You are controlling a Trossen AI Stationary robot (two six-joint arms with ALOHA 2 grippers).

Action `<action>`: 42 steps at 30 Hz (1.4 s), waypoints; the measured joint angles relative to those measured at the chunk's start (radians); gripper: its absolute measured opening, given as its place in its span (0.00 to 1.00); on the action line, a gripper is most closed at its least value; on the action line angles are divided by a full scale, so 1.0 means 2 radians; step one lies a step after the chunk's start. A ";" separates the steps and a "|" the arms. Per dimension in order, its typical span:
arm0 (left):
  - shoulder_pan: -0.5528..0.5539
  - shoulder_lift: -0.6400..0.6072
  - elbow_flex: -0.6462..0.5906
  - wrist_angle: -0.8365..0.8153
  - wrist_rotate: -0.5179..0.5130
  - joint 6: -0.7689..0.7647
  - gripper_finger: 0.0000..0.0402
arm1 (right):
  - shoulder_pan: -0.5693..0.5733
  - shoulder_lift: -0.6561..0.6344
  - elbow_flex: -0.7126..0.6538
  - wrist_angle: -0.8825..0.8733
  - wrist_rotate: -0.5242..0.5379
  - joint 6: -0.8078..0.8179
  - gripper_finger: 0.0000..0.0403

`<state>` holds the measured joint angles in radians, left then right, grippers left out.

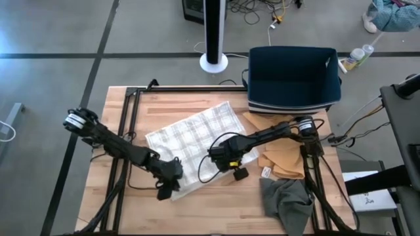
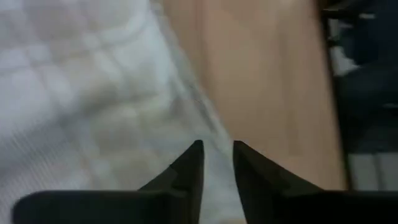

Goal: Fold towel
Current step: Fold the white towel

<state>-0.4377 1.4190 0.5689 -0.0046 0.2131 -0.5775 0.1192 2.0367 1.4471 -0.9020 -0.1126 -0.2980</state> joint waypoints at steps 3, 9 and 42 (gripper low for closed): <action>0.001 -0.028 0.006 -0.026 0.006 0.001 0.29 | 0.003 0.000 0.000 0.000 0.000 -0.001 0.01; 0.017 -0.072 -0.034 -0.085 -0.088 -0.034 0.37 | 0.005 -0.002 0.001 -0.014 0.004 -0.005 0.01; 0.044 -0.211 -0.153 -0.156 -0.149 -0.073 0.30 | 0.018 -0.003 -0.006 -0.031 0.004 -0.031 0.17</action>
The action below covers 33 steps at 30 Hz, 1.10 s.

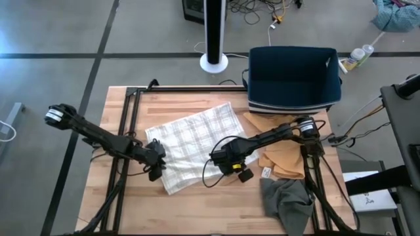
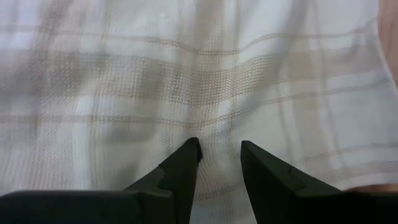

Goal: Fold towel
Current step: Fold the white towel

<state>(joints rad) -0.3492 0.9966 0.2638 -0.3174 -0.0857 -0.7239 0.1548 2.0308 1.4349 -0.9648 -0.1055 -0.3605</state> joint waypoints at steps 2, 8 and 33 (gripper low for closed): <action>0.000 -0.016 0.001 -0.012 -0.002 -0.001 0.30 | 0.001 0.000 0.000 0.001 0.001 -0.001 0.14; 0.000 -0.056 0.016 -0.037 0.000 0.003 0.30 | 0.002 -0.014 0.013 -0.021 0.009 0.013 0.13; -0.036 0.217 0.065 0.191 -0.034 -0.015 0.29 | 0.004 -0.048 -0.073 0.057 0.013 0.079 0.33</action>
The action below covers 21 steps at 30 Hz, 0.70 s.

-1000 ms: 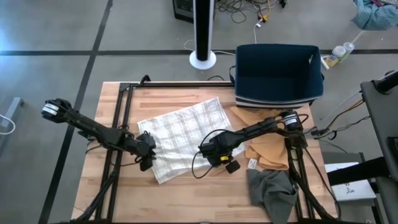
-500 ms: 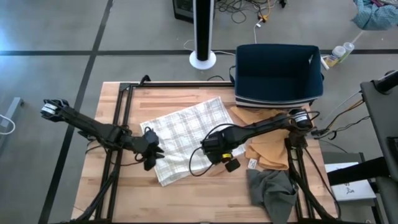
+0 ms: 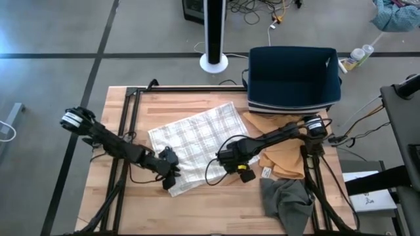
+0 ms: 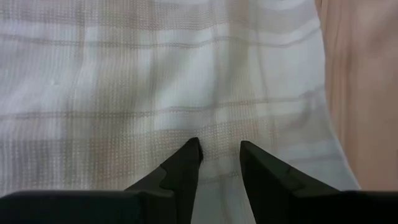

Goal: Fold towel
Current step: Fold the white towel

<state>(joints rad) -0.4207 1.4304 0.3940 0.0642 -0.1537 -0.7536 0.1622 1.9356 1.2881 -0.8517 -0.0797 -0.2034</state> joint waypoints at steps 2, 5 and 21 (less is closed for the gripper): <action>0.004 -0.012 -0.001 -0.021 0.006 0.014 0.29 | 0.000 -0.013 0.009 -0.012 -0.002 0.001 0.33; 0.009 -0.062 -0.004 -0.093 0.012 0.030 0.29 | 0.000 -0.055 0.027 -0.015 -0.003 0.001 0.35; 0.008 -0.185 -0.004 -0.195 -0.022 -0.008 0.29 | -0.003 -0.071 -0.081 0.176 -0.011 0.110 0.34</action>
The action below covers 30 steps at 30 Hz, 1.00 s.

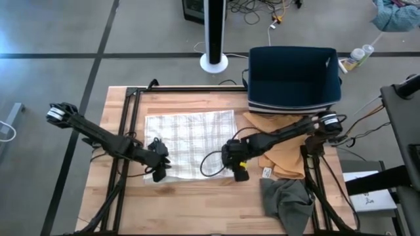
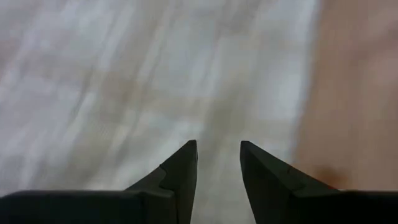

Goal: Fold towel
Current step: Fold the white towel

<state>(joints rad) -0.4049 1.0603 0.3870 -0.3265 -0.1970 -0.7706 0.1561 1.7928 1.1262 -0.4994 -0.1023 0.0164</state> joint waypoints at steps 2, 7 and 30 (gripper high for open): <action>0.000 0.030 -0.007 -0.001 0.000 -0.004 0.29 | 0.004 0.015 -0.012 0.001 0.007 0.002 0.34; 0.000 0.085 -0.035 0.070 -0.012 -0.032 0.31 | 0.004 0.014 -0.023 -0.047 0.012 0.017 0.36; 0.000 0.020 -0.048 0.045 -0.023 -0.026 0.29 | 0.006 -0.032 -0.096 -0.038 -0.003 0.021 0.38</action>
<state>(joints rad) -0.4041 1.1004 0.2913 -0.2361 -0.2436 -0.8227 0.1677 1.7293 0.9342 -0.5759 -0.1075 0.0593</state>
